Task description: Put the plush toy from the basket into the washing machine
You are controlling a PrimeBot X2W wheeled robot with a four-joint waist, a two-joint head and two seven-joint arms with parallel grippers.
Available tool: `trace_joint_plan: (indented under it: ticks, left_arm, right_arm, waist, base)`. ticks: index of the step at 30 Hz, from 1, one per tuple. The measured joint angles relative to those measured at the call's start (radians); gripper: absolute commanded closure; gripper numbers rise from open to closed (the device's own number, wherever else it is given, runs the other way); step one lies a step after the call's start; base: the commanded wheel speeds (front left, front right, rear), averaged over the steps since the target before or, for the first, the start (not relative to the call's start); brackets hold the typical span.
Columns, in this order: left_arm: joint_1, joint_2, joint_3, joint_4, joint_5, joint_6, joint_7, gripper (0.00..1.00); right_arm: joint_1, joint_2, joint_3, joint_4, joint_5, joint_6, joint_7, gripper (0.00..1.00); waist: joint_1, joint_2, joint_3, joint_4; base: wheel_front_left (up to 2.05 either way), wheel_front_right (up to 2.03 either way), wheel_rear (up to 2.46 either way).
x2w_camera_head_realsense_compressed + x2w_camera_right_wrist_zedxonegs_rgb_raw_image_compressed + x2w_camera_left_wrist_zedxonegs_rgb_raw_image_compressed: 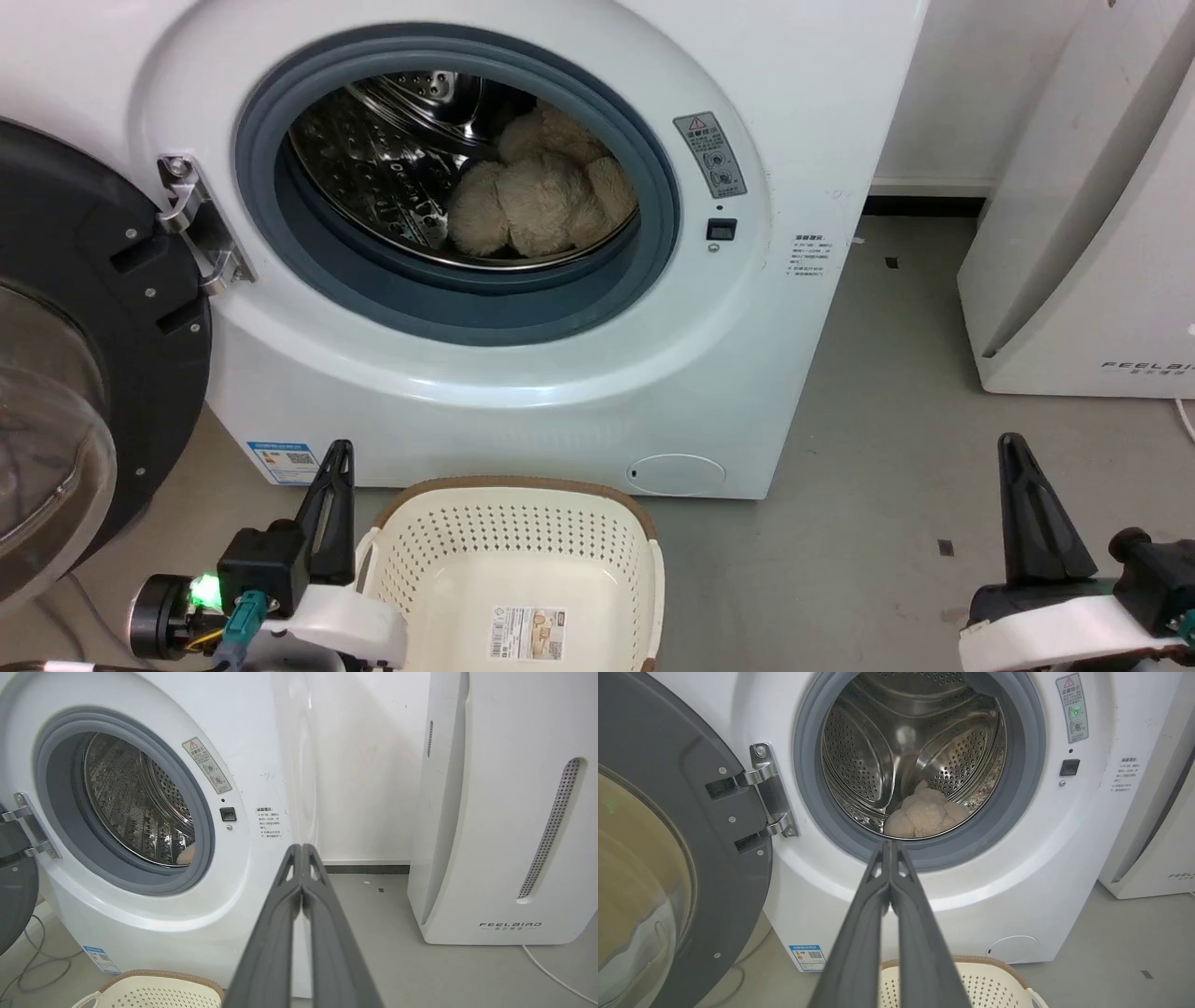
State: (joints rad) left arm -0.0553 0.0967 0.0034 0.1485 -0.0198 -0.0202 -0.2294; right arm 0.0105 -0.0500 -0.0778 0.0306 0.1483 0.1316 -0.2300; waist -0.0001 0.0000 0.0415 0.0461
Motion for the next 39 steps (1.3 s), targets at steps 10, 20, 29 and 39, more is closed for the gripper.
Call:
trace_joint_plan:
  ticks: [10,20,29,39]
  left_arm:
    - [0.0,-0.005,0.0,-0.015,0.0,0.0,0.019,1.0]
    - [0.0,-0.01,0.0,-0.027,0.0,0.001,0.041,1.0]
    - [0.005,-0.014,0.0,-0.04,0.0,0.001,0.062,1.0]
    - [0.013,-0.017,0.0,-0.052,0.001,0.004,0.081,1.0]
  right_arm:
    - [0.0,0.0,0.007,-0.001,-0.011,0.0,0.019,1.0]
    - [0.0,0.0,0.015,-0.003,-0.026,0.0,0.041,1.0]
    - [0.0,0.0,0.021,-0.005,-0.044,0.0,0.061,1.0]
    - [0.0,0.0,0.027,-0.007,-0.054,0.0,0.081,1.0]
  waist:
    - [0.0,0.0,-0.004,-0.005]
    - [0.0001,0.0,-0.008,-0.009]
    - [0.0001,0.0,-0.011,-0.013]
    - [0.0001,0.0,-0.015,-0.017]
  base:
    - [0.0,0.0,0.0]
    - [0.0,0.0,0.0]
    - [0.0,0.0,0.0]
    - [0.0,0.0,0.0]
